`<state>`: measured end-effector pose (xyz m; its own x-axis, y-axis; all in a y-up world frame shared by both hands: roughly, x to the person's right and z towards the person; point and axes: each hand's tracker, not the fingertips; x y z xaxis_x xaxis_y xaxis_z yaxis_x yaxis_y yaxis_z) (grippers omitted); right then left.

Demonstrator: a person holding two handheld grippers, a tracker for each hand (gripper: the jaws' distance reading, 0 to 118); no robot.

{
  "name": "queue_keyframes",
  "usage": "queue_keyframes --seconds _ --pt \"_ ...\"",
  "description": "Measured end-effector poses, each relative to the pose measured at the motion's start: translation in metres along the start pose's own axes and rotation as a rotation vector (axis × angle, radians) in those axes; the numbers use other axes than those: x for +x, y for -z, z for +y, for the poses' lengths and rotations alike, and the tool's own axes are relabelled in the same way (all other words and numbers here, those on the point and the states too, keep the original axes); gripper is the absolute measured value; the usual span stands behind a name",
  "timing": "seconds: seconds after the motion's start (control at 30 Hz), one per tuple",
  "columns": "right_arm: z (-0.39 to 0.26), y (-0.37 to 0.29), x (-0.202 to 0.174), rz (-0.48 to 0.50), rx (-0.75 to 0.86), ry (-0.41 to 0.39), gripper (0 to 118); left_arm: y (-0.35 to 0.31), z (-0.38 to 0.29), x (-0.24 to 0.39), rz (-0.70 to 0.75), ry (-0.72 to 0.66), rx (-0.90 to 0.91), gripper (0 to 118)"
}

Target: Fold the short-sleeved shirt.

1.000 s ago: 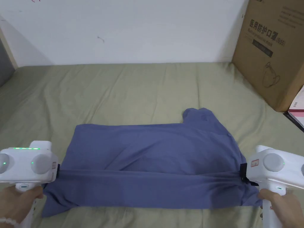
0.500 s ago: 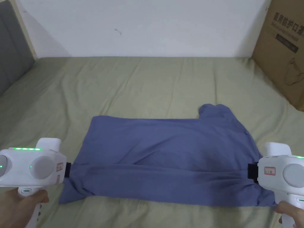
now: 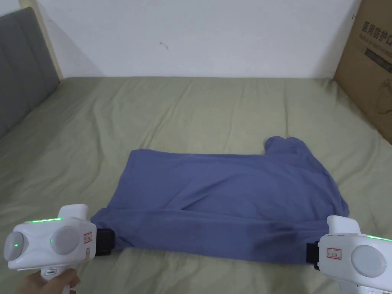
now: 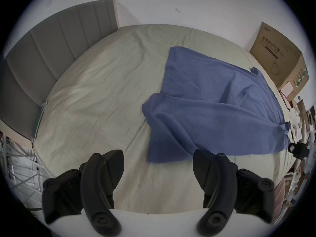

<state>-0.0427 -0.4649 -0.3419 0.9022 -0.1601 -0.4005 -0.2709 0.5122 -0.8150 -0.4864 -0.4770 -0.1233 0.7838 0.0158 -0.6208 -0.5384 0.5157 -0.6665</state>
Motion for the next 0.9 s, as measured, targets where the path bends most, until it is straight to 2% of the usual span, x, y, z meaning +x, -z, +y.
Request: queue_keyframes --seconds 0.03,0.07,0.1,0.13,0.17,0.23,0.27,0.37,0.53,0.57,0.6,0.67,0.7,0.83,0.9 --pt "0.0 0.001 0.001 -0.005 -0.002 0.002 0 0.011 0.001 -0.002 0.014 -0.001 -0.01 88" --pt "0.001 0.002 0.004 -0.005 -0.005 0.009 0 0.025 0.0 -0.003 0.035 -0.006 -0.036 82" --pt "0.001 0.002 0.006 0.005 -0.01 0.028 0 0.039 -0.003 -0.005 0.04 -0.015 -0.09 69" --pt "0.0 0.003 0.009 0.011 -0.009 0.043 0 0.048 -0.007 -0.007 0.015 -0.044 -0.104 68" --pt "0.0 0.003 0.01 0.011 -0.008 0.049 0 0.049 -0.012 -0.007 0.027 -0.055 -0.069 58" --pt "-0.001 0.003 0.013 -0.002 -0.013 0.049 0 0.031 -0.01 0.001 0.064 -0.028 -0.011 2" --pt "-0.003 0.003 0.014 -0.011 -0.012 0.049 0 0.028 -0.008 0.005 0.055 0.004 0.02 2" --pt "-0.006 0.005 0.024 -0.022 -0.024 0.06 0 0.033 -0.004 0.014 0.095 0.09 -0.036 2" --pt "-0.02 -0.003 0.048 -0.067 -0.015 0.109 1 0.026 -0.006 0.011 0.088 0.082 -0.028 2" --pt "-0.02 -0.006 0.053 -0.083 -0.022 0.12 11 0.025 -0.005 0.01 0.084 0.077 -0.027 2" --pt "-0.02 -0.009 0.058 -0.09 -0.012 0.126 30 0.023 -0.002 0.009 0.081 0.076 -0.028 2" --pt "-0.017 -0.014 0.069 -0.103 0.011 0.134 86 0.022 -0.001 0.008 0.075 0.078 -0.031 2" --pt "-0.014 -0.015 0.074 -0.11 0.027 0.145 95 0.022 -0.002 0.009 0.075 0.081 -0.03 2" --pt "0.006 -0.002 0.086 -0.107 0.028 0.172 95 0.025 -0.002 0.011 0.082 0.089 -0.043 2" --pt "0.011 0.019 0.088 -0.101 -0.012 0.173 86 0.027 -0.003 0.012 0.087 0.088 -0.048 2"
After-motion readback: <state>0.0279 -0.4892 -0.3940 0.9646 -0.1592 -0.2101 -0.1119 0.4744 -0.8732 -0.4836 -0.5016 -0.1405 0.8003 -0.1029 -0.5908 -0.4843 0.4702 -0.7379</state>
